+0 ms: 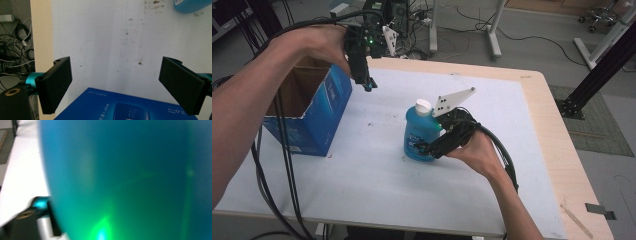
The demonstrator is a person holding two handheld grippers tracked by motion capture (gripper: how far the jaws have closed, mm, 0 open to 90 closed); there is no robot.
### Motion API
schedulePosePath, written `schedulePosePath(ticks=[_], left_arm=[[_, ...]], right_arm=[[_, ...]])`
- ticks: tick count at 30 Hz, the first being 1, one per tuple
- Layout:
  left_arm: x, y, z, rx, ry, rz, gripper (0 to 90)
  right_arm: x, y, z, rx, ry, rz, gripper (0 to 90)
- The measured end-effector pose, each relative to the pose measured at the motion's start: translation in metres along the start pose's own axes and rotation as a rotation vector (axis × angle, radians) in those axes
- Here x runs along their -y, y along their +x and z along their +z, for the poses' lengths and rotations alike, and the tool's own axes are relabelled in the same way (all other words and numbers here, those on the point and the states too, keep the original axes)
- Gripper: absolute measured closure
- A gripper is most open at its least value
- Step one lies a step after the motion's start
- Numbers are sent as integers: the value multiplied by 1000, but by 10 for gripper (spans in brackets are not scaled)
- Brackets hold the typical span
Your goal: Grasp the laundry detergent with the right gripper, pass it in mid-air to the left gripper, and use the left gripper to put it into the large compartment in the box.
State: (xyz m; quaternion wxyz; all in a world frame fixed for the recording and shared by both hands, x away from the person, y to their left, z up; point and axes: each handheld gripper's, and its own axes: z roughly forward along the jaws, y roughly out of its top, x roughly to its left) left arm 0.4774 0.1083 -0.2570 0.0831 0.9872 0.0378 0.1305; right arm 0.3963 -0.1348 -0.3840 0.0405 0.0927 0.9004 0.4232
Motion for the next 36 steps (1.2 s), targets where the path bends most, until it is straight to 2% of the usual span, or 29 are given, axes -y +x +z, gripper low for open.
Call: schedulePosePath(ticks=[12,13,19,24,36], left_arm=[[0,-1,-1,-5,-5,4,115],[0,-1,-1,-3,-6,3,115],[1,-2,0,-2,-8,3,115],[2,-2,0,1,-12,-2,115],[1,-3,0,0,-18,2,116]], right_arm=[[1,-2,0,8,-2,5,199],[1,-2,0,2,-1,1,250],[2,-3,0,-1,0,-4,256],[2,-4,0,-17,3,-6,319],[3,-5,0,-26,-11,0,341]])
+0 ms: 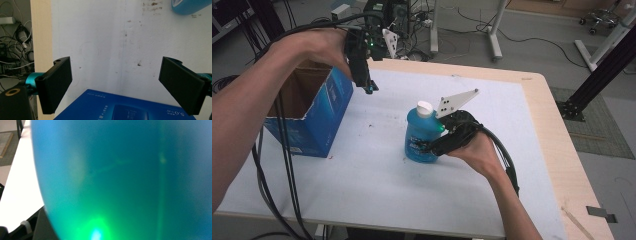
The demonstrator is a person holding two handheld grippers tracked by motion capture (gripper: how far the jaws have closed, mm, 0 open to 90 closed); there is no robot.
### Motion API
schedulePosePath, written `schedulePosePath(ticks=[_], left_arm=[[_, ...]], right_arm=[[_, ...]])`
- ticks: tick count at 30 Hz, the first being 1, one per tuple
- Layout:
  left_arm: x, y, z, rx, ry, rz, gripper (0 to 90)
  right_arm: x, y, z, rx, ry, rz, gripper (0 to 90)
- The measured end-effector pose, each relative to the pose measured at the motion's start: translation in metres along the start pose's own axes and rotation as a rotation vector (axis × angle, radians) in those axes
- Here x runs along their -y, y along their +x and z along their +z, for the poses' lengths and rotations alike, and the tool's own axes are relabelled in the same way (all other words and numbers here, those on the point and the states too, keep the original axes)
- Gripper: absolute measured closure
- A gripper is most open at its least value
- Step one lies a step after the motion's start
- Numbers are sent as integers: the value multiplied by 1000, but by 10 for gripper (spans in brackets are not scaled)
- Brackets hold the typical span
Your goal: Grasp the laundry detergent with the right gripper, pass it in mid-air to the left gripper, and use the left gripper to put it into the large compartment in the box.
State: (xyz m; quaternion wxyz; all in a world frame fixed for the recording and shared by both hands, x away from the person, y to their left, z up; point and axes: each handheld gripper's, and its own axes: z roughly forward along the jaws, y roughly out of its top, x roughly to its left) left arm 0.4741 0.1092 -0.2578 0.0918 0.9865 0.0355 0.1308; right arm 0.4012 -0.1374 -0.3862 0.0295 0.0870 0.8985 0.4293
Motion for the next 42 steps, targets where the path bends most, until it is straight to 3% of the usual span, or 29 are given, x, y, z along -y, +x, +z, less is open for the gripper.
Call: schedulePosePath(ticks=[20,35,42], left_arm=[[-4,-5,2,28,-4,18,115],[-7,-16,-7,52,-53,42,116],[-8,-21,-15,74,-87,32,116]], right_arm=[[1,-2,0,-22,-13,-2,374],[3,-4,1,-55,-34,-9,438],[4,-6,0,-57,-49,18,450]])
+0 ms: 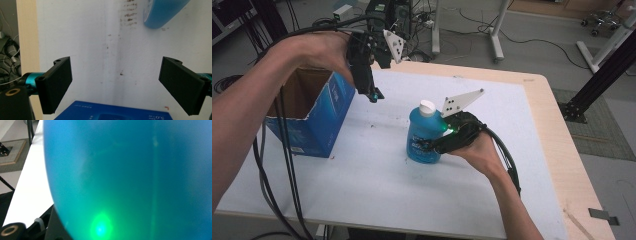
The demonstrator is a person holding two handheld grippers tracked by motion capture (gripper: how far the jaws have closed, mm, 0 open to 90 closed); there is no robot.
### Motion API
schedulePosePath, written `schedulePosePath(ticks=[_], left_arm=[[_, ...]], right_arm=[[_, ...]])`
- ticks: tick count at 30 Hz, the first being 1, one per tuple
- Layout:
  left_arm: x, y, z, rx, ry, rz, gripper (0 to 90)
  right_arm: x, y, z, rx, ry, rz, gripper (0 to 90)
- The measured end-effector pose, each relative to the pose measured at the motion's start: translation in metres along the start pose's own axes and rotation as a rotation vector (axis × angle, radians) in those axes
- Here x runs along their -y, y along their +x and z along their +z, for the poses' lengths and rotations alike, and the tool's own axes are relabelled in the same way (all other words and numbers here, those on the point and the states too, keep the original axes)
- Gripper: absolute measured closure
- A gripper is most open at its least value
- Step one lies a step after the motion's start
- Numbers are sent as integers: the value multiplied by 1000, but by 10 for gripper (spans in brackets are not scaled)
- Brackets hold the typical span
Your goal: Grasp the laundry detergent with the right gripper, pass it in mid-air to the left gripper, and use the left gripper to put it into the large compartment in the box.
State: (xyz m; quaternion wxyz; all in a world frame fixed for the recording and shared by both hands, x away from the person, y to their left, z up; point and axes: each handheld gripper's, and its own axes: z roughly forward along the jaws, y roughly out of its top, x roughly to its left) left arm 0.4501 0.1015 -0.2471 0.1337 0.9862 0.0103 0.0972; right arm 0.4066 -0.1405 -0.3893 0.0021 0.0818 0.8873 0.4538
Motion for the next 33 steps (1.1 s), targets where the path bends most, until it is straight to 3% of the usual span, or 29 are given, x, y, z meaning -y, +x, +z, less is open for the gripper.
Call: schedulePosePath(ticks=[4,10,18,21,33], left_arm=[[-2,-6,-8,31,-40,-8,116],[-15,-23,-20,99,-95,-9,116],[-35,-43,-26,138,-152,15,116],[-40,-49,-23,145,-167,12,115],[-57,-64,4,159,-145,-3,116]], right_arm=[[-4,2,-1,7,19,-27,450],[-17,5,-10,-14,0,-49,451],[-41,12,-19,-35,11,-98,451],[-45,13,-19,-47,13,-108,451],[-47,15,-12,-78,33,-121,450]])
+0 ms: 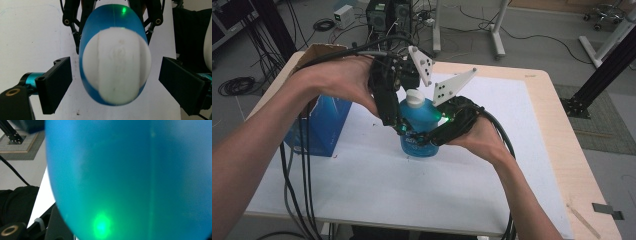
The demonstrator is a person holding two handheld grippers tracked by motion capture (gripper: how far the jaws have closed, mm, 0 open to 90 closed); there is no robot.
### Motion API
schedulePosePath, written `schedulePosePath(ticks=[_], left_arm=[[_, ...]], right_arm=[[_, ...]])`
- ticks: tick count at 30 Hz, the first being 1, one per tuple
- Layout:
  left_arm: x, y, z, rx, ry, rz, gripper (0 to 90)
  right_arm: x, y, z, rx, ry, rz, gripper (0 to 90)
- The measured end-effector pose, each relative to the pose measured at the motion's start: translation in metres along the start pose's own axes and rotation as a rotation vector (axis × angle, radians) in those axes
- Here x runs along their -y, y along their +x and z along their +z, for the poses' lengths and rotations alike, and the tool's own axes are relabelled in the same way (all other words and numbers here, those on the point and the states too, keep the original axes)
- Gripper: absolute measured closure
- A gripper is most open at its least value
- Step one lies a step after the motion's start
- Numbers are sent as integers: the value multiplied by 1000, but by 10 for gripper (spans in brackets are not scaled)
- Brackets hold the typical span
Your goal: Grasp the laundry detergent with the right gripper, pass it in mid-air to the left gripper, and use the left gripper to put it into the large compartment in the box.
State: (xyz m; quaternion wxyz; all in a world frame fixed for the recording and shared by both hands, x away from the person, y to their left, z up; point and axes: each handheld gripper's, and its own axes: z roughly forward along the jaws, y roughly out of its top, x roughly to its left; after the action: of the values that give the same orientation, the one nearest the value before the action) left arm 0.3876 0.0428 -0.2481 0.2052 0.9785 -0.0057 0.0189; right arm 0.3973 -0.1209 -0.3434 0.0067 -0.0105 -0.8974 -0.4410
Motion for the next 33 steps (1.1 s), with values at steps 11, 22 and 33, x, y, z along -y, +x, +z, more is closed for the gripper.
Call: schedulePosePath(ticks=[11,22,33], left_arm=[[-8,-1,9,-4,-4,-6,128],[-8,1,9,-2,7,-24,202],[-9,0,12,1,27,-20,243]], right_arm=[[1,-1,2,-1,-8,3,449],[2,-1,4,-4,-9,6,450],[2,-1,4,-6,-9,11,450]])
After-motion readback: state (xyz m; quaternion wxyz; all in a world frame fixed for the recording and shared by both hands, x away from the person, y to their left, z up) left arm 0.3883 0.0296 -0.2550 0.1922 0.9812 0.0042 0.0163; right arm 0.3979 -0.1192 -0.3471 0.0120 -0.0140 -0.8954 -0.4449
